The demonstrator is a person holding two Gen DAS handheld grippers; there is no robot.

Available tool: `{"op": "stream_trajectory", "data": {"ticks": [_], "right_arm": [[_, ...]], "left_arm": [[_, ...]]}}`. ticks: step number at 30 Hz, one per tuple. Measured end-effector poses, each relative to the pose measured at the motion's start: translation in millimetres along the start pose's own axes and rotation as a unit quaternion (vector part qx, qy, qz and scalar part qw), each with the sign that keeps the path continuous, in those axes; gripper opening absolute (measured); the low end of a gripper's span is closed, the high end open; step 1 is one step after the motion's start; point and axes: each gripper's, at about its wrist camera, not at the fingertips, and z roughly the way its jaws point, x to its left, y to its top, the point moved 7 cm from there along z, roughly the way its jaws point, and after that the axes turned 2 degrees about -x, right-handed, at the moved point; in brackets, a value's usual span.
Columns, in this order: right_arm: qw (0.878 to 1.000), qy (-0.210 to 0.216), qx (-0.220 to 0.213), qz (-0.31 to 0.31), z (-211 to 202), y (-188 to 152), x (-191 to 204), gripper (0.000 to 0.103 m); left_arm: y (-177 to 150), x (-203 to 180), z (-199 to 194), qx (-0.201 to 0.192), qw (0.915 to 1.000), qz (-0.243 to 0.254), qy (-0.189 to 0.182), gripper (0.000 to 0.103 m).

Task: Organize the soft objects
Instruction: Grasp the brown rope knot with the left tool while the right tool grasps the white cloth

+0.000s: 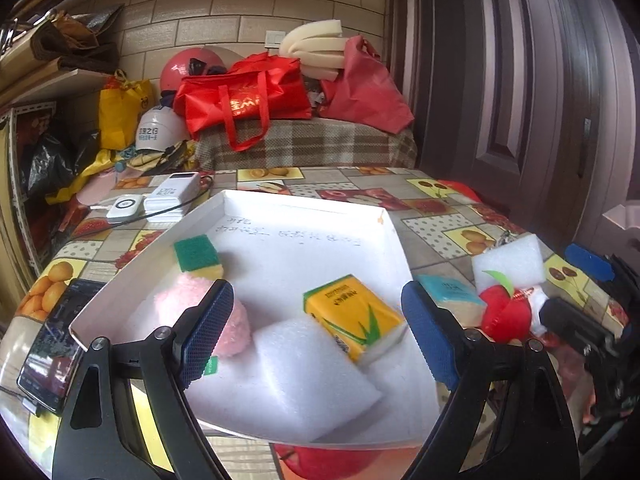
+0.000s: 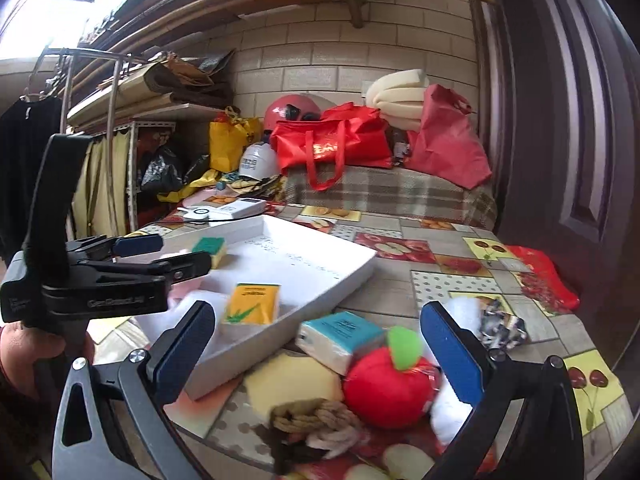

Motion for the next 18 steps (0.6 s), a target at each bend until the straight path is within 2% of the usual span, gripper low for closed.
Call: {"op": "stream_trajectory", "data": {"ticks": [3, 5, 7, 9, 12, 13, 14, 15, 18], "right_arm": [[0.995, -0.088, 0.013, 0.051, -11.9, -8.2, -69.2, 0.103], [0.988, -0.121, 0.033, 0.095, -16.6, -18.1, -113.1, 0.102], [0.978, -0.133, 0.05, 0.15, -19.5, -28.4, -149.5, 0.095], [0.971, -0.12, 0.061, 0.196, -21.9, -38.0, -166.9, 0.081], [0.97, -0.083, 0.066, 0.22, -20.5, -42.8, -164.7, 0.075], [0.972, -0.069, 0.069, 0.214, -18.6, -42.5, -157.6, 0.074], [0.975, -0.056, 0.073, 0.202, -17.1, -41.9, -148.8, 0.071], [0.978, -0.046, 0.077, 0.186, -14.2, -40.0, -139.7, 0.069], [0.987, -0.022, 0.087, 0.136, -7.7, -36.6, -113.4, 0.067]], "left_arm": [[-4.5, -37.7, -7.8, -0.001, 0.9975, 0.056, -0.044, 0.087], [-9.9, -59.7, -11.7, 0.009, 0.9934, 0.081, -0.081, 0.087], [-16.2, -81.4, -15.0, 0.026, 0.9873, 0.096, -0.124, 0.087], [-22.8, -101.8, -18.1, 0.041, 0.9806, 0.116, -0.153, 0.087], [-30.8, -125.1, -13.6, 0.061, 0.9737, 0.166, -0.144, 0.084], [-34.1, -130.2, -9.5, 0.072, 0.9716, 0.176, -0.14, 0.081], [-37.0, -134.3, -4.9, 0.084, 0.9697, 0.182, -0.14, 0.073], [-39.0, -137.5, -0.1, 0.094, 0.9685, 0.184, -0.138, 0.07], [-41.6, -141.7, 12.1, 0.113, 0.9679, 0.179, -0.136, 0.07]]}}
